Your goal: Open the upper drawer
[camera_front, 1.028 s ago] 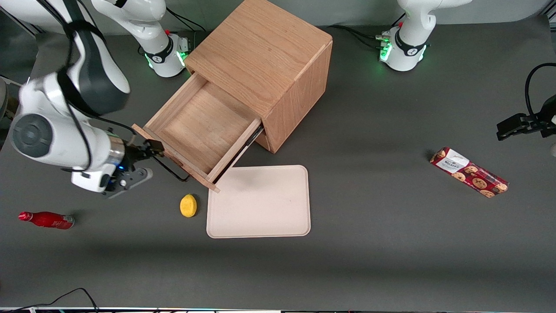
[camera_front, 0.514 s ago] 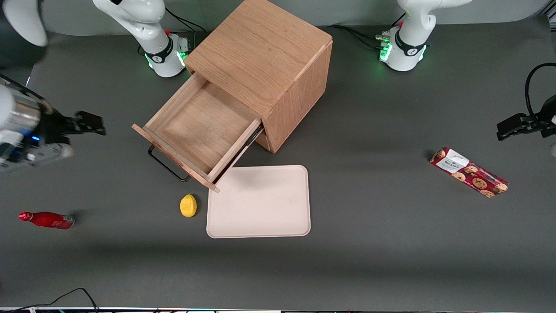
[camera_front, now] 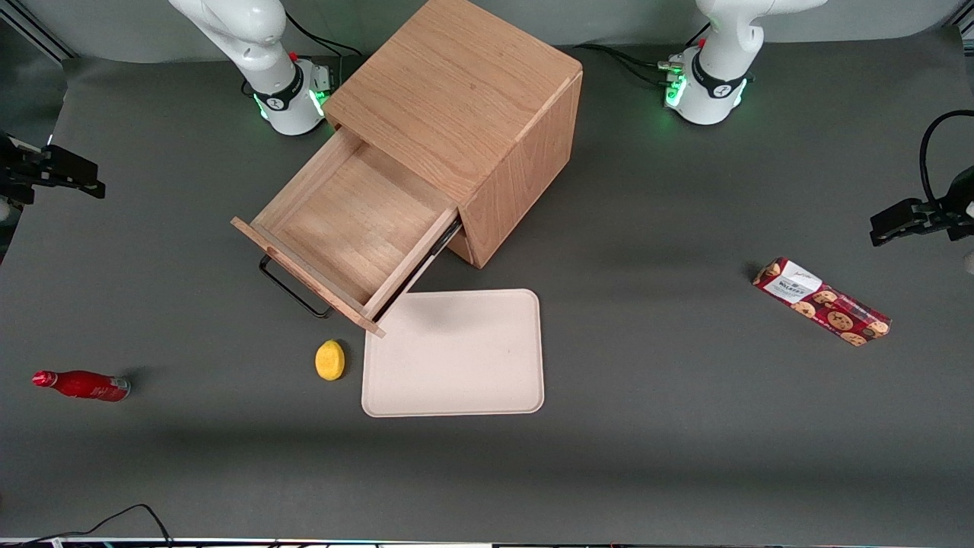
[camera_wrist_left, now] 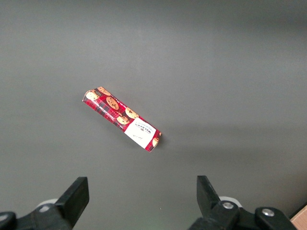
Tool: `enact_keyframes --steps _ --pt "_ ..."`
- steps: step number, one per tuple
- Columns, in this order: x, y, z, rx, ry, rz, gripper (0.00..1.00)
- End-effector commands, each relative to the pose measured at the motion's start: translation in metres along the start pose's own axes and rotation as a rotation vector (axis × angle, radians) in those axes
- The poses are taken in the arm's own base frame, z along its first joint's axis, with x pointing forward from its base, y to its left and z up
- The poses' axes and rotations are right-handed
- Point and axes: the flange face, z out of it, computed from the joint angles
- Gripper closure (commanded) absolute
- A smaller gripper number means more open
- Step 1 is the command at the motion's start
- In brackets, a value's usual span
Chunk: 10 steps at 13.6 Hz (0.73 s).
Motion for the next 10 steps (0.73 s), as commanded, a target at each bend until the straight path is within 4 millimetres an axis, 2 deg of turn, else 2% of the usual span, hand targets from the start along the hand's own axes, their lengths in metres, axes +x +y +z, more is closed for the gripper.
enact_keyframes --steps 1,2,6,8,9,10 --pt "-0.018 -0.012 0.004 0.004 0.003 0.027 0.00" --pt "-0.032 -0.003 -0.005 0.008 0.021 0.048 0.00" --pt "-0.042 0.026 -0.009 0.070 0.055 0.083 0.00" --pt "-0.034 0.013 -0.003 0.059 0.080 0.049 0.00" --pt "-0.027 0.001 0.005 0.054 0.088 0.029 0.00" --pt "-0.023 0.000 0.014 0.052 0.089 0.031 0.00"
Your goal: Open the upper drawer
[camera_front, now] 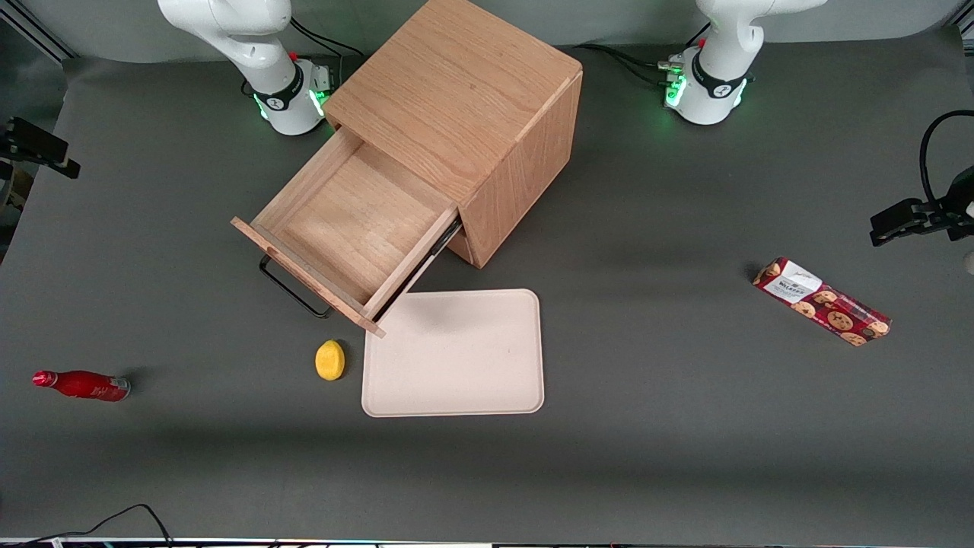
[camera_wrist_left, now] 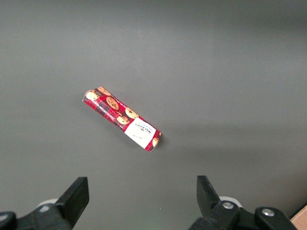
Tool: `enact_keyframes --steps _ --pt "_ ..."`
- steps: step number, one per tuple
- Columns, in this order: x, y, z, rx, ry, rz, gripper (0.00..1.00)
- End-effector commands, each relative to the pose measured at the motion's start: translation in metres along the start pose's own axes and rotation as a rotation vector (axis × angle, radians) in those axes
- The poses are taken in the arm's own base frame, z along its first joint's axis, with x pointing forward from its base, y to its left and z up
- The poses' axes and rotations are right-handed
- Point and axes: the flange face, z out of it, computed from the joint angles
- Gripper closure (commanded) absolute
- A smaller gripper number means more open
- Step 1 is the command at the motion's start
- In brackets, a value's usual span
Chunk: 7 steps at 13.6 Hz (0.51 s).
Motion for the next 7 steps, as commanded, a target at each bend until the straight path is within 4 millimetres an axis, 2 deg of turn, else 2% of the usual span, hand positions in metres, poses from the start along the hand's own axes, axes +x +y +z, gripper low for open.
enact_keyframes --steps 1,4,7 --pt "0.007 -0.019 0.020 0.002 0.012 -0.022 0.00" --pt "0.032 -0.026 0.024 -0.001 0.035 -0.031 0.00" --pt "0.038 -0.024 0.021 -0.001 0.038 -0.036 0.00"
